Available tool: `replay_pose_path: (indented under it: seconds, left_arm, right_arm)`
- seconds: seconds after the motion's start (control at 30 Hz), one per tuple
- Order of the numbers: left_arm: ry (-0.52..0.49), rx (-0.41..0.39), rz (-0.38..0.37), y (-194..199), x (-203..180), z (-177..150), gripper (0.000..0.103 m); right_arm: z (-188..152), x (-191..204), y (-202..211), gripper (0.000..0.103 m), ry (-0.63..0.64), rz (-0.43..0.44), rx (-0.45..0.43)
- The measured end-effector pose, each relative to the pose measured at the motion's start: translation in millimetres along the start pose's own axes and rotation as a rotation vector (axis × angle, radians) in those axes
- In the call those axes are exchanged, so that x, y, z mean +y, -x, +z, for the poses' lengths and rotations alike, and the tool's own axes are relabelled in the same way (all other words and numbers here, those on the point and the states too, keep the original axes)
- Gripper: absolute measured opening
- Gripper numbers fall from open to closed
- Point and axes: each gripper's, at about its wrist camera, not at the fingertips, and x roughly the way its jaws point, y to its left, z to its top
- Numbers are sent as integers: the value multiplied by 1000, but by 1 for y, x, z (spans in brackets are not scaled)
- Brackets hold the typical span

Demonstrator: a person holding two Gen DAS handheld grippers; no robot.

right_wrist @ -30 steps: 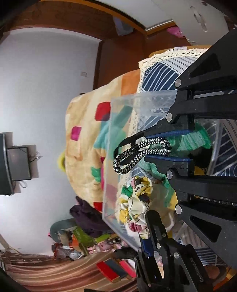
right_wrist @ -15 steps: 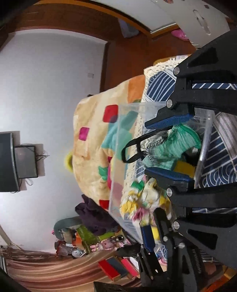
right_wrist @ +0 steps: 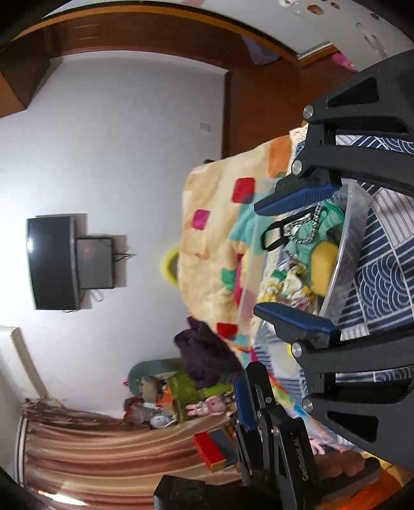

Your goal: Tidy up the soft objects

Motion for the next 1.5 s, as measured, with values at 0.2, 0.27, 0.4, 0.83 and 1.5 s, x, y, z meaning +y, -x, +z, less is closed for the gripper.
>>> replay_pose_path:
  seconds: [0.2,0.27,0.4,0.83,1.5]
  left_arm:
    - [-29,-127,30,40,-12,6,65]
    - [-47,-162,43,50,-17,6,68]
    - [-68,-203,66,63,-24,5,88]
    - [-67,-236,86,76,-27,-1,101]
    - [-68,-237,101,78,-26,-2,102]
  right_arm:
    - [10,6,27,65,-16,23,-106]
    - [12,7,34,76,-22,20,-142]
    - [12,10,44,84,-27,9,-187]
    - [6,15,57,103,-49,-25,-242]
    - [1,15,67,103,-61,-26,-259]
